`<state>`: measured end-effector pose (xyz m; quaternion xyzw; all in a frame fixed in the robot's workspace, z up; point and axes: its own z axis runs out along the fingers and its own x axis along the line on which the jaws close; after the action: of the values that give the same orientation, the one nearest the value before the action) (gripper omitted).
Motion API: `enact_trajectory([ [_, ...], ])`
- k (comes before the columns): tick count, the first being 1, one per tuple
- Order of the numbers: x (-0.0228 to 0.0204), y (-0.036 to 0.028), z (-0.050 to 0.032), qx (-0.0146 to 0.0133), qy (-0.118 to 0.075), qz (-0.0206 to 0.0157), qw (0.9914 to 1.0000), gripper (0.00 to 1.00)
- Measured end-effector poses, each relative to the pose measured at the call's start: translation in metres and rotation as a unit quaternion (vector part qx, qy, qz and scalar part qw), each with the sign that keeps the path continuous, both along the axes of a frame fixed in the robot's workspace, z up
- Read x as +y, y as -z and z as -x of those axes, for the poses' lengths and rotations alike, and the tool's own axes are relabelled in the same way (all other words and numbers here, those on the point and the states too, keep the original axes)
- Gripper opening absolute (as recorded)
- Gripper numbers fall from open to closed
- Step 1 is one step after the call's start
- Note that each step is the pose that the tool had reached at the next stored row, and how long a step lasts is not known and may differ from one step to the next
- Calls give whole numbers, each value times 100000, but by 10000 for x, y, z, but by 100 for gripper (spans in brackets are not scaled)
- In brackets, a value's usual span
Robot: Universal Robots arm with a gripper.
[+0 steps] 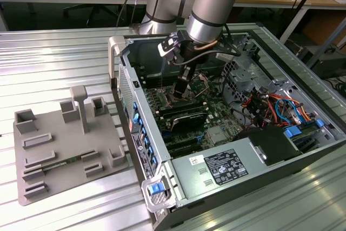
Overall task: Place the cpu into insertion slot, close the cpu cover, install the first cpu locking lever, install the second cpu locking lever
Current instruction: 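Place the cpu into insertion slot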
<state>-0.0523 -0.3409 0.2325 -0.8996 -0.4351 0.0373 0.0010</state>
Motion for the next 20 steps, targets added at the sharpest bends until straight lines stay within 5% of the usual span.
enact_trajectory([
  [14,0,1,0,2,818,5,99997,55],
  [20,0,1,0,0,-2174,4,99976,55],
])
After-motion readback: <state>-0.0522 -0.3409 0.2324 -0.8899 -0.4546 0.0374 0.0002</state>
